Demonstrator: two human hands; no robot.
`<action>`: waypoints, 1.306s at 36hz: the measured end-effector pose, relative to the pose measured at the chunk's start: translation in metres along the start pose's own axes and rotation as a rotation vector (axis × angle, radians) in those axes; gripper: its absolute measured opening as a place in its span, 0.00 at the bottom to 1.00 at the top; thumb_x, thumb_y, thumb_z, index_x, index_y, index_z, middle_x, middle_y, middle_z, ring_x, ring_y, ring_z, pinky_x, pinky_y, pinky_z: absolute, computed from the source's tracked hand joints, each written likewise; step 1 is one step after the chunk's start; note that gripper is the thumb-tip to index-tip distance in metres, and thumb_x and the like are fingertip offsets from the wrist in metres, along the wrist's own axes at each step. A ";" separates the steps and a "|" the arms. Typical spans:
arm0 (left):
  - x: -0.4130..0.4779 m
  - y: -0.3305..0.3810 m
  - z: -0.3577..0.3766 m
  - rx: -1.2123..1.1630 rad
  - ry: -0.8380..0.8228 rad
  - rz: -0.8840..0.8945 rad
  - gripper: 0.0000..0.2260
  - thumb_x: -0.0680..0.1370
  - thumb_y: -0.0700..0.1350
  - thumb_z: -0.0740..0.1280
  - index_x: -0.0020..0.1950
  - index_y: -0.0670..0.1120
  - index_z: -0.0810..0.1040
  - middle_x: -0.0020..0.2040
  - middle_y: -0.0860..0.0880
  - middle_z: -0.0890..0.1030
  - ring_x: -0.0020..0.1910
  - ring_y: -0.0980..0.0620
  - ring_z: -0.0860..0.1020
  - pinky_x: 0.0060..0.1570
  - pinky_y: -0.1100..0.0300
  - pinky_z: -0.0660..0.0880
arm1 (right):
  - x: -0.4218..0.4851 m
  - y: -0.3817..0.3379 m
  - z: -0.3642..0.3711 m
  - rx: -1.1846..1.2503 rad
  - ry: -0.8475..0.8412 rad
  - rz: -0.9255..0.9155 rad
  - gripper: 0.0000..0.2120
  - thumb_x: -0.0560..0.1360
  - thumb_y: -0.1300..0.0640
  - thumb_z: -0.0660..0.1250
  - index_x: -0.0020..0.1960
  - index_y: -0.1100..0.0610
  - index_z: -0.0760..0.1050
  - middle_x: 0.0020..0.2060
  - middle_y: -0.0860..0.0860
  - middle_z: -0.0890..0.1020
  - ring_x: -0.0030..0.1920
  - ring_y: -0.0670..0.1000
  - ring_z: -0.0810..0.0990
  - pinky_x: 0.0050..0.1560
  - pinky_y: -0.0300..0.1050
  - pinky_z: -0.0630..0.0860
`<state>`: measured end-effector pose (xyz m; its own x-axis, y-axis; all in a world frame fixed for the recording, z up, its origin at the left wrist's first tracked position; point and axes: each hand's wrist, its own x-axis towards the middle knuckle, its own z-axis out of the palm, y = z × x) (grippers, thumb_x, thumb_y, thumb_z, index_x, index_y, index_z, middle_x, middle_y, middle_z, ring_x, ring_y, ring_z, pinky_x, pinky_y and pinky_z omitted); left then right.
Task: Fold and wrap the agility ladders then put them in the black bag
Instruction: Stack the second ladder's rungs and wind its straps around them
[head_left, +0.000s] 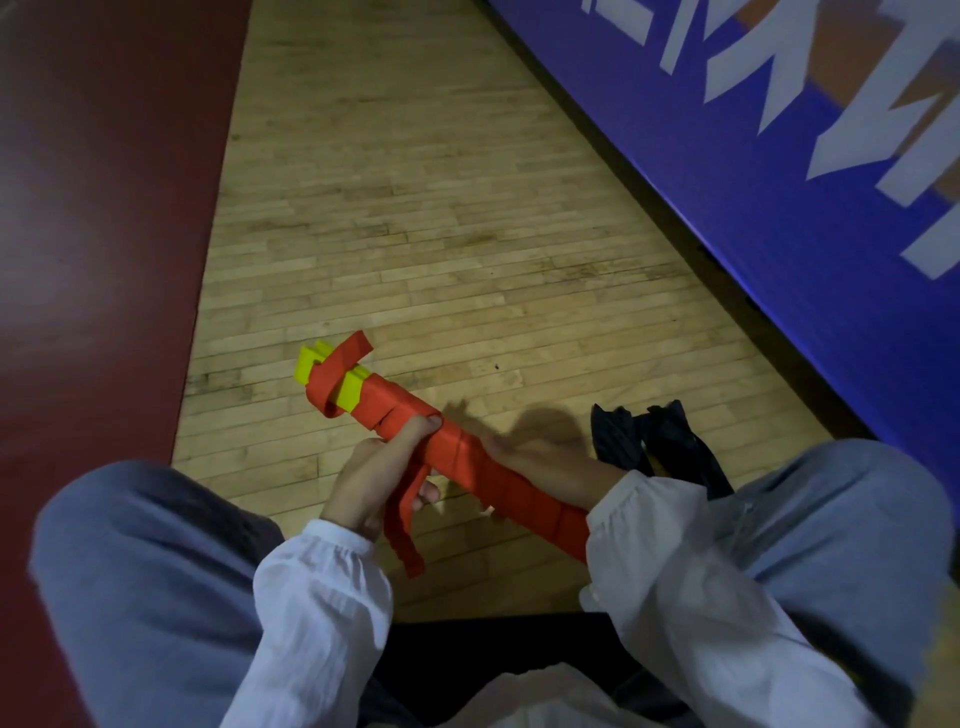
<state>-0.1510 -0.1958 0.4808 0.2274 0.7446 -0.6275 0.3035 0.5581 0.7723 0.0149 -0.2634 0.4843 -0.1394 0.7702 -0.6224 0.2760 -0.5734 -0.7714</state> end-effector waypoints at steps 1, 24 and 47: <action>0.000 -0.001 -0.001 0.004 -0.005 -0.005 0.20 0.74 0.54 0.68 0.42 0.35 0.77 0.23 0.44 0.76 0.17 0.51 0.71 0.20 0.66 0.67 | 0.001 0.001 0.000 0.046 -0.037 -0.008 0.28 0.82 0.44 0.48 0.57 0.66 0.76 0.39 0.54 0.80 0.30 0.43 0.80 0.31 0.31 0.74; -0.005 0.002 -0.011 -0.060 -0.244 -0.002 0.21 0.77 0.55 0.64 0.51 0.36 0.79 0.48 0.37 0.84 0.25 0.50 0.78 0.23 0.64 0.72 | 0.009 0.012 0.000 -0.014 0.263 -0.075 0.31 0.70 0.33 0.61 0.53 0.59 0.80 0.44 0.58 0.84 0.42 0.55 0.83 0.54 0.53 0.78; -0.007 0.004 -0.004 0.057 -0.091 0.073 0.17 0.80 0.47 0.62 0.41 0.34 0.78 0.20 0.49 0.77 0.14 0.55 0.69 0.16 0.67 0.66 | 0.012 0.015 0.011 -0.154 0.223 -0.065 0.31 0.70 0.36 0.68 0.64 0.55 0.72 0.54 0.50 0.79 0.50 0.48 0.80 0.50 0.44 0.77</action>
<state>-0.1551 -0.1974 0.4882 0.3326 0.7449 -0.5783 0.3344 0.4802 0.8109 0.0068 -0.2661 0.4635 0.0460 0.8564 -0.5143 0.4173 -0.4842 -0.7690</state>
